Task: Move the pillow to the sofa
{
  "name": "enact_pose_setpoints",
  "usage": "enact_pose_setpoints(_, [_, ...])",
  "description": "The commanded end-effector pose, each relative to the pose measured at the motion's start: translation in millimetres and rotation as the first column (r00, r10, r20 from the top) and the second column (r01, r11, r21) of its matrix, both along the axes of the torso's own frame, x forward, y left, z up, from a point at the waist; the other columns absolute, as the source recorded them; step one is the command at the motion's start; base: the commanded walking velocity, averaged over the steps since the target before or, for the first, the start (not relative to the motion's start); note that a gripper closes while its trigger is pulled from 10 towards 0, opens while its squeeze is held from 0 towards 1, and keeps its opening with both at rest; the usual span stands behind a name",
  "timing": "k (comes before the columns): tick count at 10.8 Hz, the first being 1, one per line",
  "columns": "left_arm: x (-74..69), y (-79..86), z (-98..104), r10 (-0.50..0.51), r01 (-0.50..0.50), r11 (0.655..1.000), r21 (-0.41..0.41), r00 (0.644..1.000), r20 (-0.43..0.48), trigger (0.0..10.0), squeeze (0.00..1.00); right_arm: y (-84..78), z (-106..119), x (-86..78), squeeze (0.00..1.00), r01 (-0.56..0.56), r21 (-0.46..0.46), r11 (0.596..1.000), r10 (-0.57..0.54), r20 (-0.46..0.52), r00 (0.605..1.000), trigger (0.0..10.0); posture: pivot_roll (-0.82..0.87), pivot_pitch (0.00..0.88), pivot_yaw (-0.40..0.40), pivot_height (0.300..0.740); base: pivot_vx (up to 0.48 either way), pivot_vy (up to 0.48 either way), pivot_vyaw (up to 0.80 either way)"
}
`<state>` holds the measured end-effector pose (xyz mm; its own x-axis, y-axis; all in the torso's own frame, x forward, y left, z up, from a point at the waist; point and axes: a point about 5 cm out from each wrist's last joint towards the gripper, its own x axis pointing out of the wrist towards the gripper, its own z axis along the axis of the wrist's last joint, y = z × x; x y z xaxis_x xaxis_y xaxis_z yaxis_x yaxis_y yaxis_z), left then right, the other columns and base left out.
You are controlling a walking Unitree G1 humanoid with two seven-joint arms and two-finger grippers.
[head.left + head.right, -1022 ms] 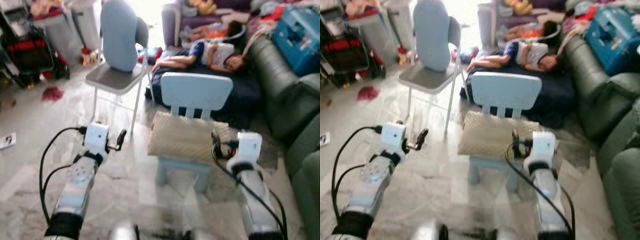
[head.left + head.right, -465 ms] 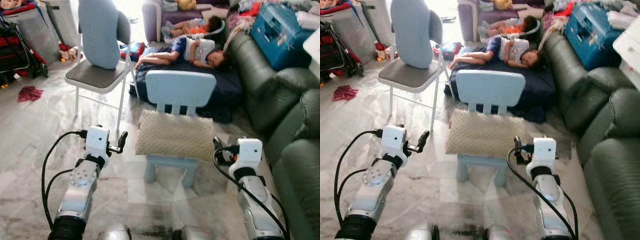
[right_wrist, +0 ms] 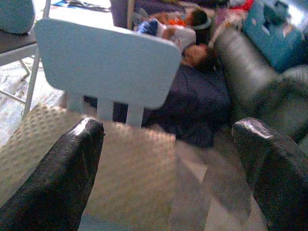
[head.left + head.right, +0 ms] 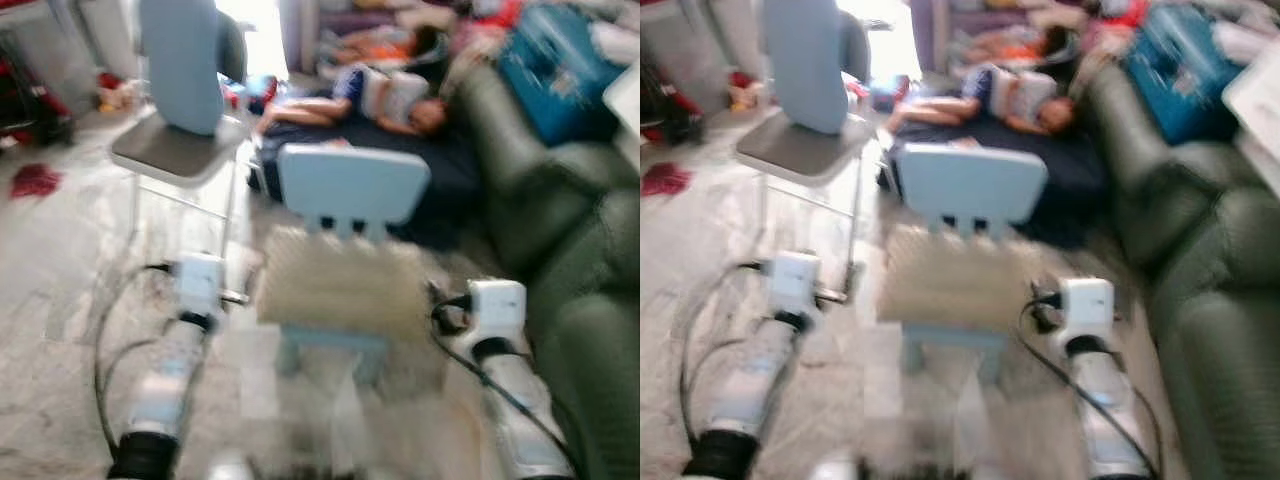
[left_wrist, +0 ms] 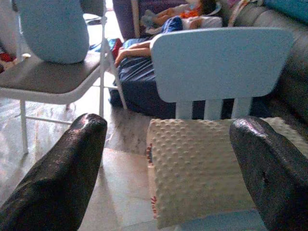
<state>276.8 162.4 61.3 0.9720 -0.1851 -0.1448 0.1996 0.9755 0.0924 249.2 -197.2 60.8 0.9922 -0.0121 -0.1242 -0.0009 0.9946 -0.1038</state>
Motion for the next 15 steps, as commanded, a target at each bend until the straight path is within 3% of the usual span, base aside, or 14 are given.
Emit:
enact_pose_setpoints(1, [-0.6,9.0,-1,0.028,-0.028,1.0,0.012,1.0,-0.004,10.0,0.0,5.7,2,3.2,0.0,-0.014,0.012,1.0,0.014,0.008,1.0,10.0,-0.02,0.102,-0.035,0.74,0.33,-0.345,0.0])
enact_pose_setpoints(7, [7.3,22.2,2,0.093,-0.093,0.995,0.041,0.996,0.01,10.0,0.0,7.4,-1,3.8,0.0,0.002,0.032,0.999,-0.002,0.001,1.0,10.0,-0.02,0.101,-0.014,0.74,0.0,0.0,-0.07])
enact_pose_setpoints(11, [10.7,23.2,5,0.048,-0.05,0.994,0.099,0.999,0.018,10.0,0.0,9.3,-7,0.6,0.0,0.037,0.055,0.998,-0.036,-0.003,0.999,10.0,-0.02,0.103,0.019,0.74,0.0,0.0,-0.28])
enact_pose_setpoints(15, [13.8,20.7,5,0.061,-0.062,0.996,0.064,0.998,0.022,10.0,0.0,7.3,-3,9.0,0.0,0.013,0.029,0.999,-0.014,0.011,1.0,10.0,-0.02,0.096,0.008,0.74,0.0,0.0,0.0])
